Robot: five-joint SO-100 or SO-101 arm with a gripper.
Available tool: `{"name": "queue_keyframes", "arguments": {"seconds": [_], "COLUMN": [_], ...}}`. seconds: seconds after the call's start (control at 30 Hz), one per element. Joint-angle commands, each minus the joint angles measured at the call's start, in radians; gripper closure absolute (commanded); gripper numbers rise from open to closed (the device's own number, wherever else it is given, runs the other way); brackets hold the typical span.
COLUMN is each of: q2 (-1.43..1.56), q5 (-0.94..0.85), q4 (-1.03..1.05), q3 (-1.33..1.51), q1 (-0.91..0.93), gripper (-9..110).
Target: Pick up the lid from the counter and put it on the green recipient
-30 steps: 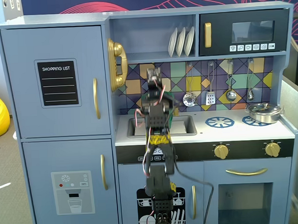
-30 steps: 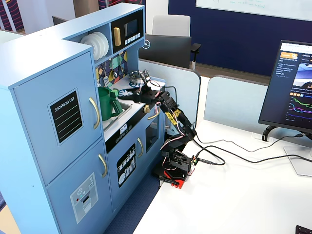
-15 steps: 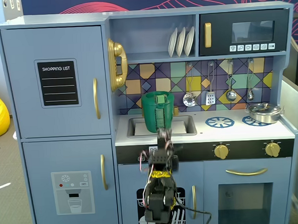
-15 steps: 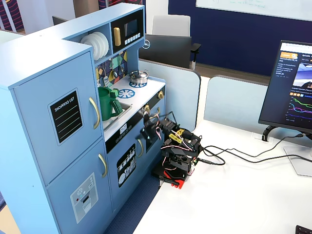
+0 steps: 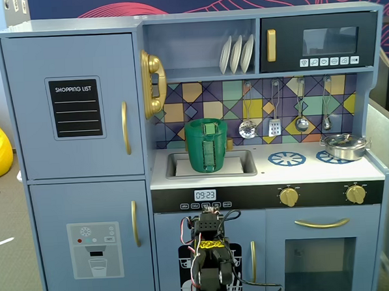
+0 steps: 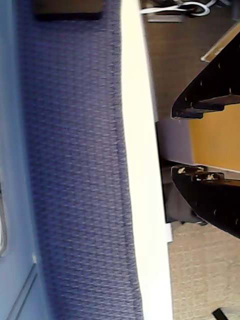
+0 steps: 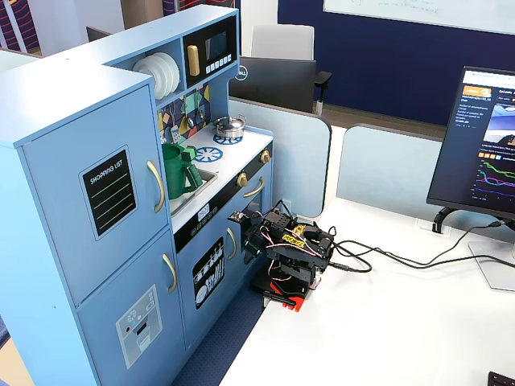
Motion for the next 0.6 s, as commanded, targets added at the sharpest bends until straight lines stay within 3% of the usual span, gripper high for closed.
{"name": "queue_keyframes", "arguments": {"seconds": [0.0,0.13,0.57], "q2": [0.006,0.006,0.008], "q5": [-0.041,0.043,0.046], "q4": [0.183,0.196,0.196], "q3": [-0.006,-0.006,-0.006], "q1": [-0.021,-0.025,-0.015], "gripper": [100,99,99]}}
